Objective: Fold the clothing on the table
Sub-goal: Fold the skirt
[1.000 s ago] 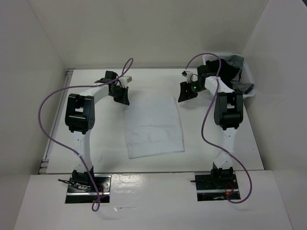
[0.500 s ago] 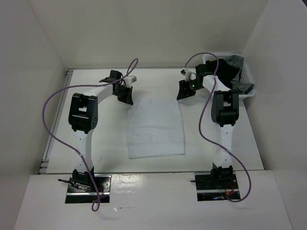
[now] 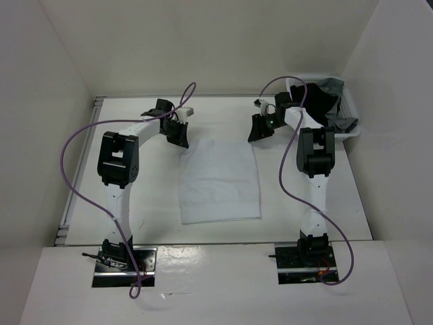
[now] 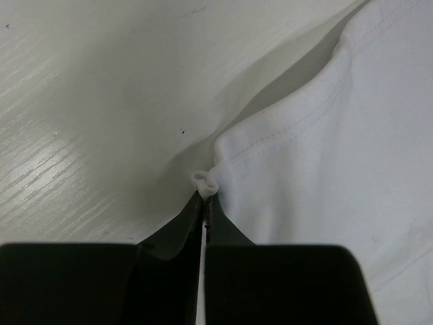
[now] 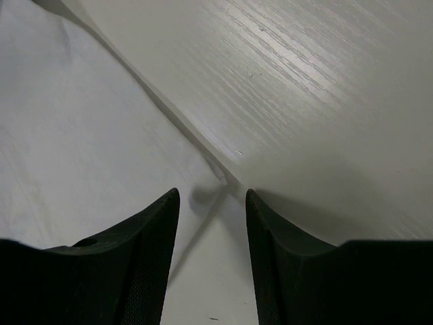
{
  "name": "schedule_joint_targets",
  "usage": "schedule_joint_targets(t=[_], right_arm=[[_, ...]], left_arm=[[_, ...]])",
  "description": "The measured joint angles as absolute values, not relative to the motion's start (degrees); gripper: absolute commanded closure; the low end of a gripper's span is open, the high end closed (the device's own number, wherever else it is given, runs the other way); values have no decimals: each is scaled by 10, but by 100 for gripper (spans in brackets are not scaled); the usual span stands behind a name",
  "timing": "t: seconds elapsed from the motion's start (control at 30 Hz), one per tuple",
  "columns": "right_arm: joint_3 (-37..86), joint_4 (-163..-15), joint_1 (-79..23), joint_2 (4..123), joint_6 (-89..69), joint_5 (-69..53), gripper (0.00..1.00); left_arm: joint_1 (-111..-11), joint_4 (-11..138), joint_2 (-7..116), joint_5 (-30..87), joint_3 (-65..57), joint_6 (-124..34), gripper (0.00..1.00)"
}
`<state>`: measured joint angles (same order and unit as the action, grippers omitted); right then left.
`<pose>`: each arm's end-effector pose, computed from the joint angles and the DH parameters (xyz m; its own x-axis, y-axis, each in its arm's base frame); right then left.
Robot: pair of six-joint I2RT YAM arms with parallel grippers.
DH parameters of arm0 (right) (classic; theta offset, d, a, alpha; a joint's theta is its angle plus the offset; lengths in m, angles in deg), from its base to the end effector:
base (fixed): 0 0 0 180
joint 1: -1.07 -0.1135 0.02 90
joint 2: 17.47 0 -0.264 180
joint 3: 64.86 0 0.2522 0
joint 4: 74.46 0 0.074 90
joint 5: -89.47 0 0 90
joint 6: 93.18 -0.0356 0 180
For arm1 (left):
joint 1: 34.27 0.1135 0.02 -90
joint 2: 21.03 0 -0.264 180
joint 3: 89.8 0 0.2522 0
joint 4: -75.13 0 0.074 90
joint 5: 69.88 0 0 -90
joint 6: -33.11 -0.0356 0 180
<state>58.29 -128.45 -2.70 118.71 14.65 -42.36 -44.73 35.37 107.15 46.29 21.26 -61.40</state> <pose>0.4928 0.0563 0.1469 -0.7800 -0.2800 -0.5597 -0.5753 0.6730 0.4650 0.4712 -0.1030 0.1580 -0.7896 0.2175 -0.5737 0.4634 0.8243 -0.3253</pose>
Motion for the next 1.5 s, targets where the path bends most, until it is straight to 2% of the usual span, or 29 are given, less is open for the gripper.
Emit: schedule_joint_targets(t=[0.33,0.67,0.83,0.9,0.93,1.03,1.23,1.5], right_arm=[[585,-1285,-30,1191,146,-431,56],[587,-1284,-44,1197,146,-435,66],[587,-1283,-50,1200,143,-428,85],[587,-1283,-52,1200,142,-423,88],[587,-1283,-52,1200,142,-421,93],[589,-1283,-53,1200,139,-414,100],[606,-1288,-55,1200,137,-383,100],[678,-1295,-55,1200,132,-336,100]], left_arm=[[-448,354,1072,463,213,-614,100],[-448,354,1072,463,213,-614,100],[-448,354,1072,463,213,-616,100],[-448,354,1072,463,213,-617,100],[-448,354,1072,463,213,-618,100],[-449,352,1072,461,214,-627,100],[-449,325,1076,439,243,-641,100],[-439,300,1081,421,347,-657,100]])
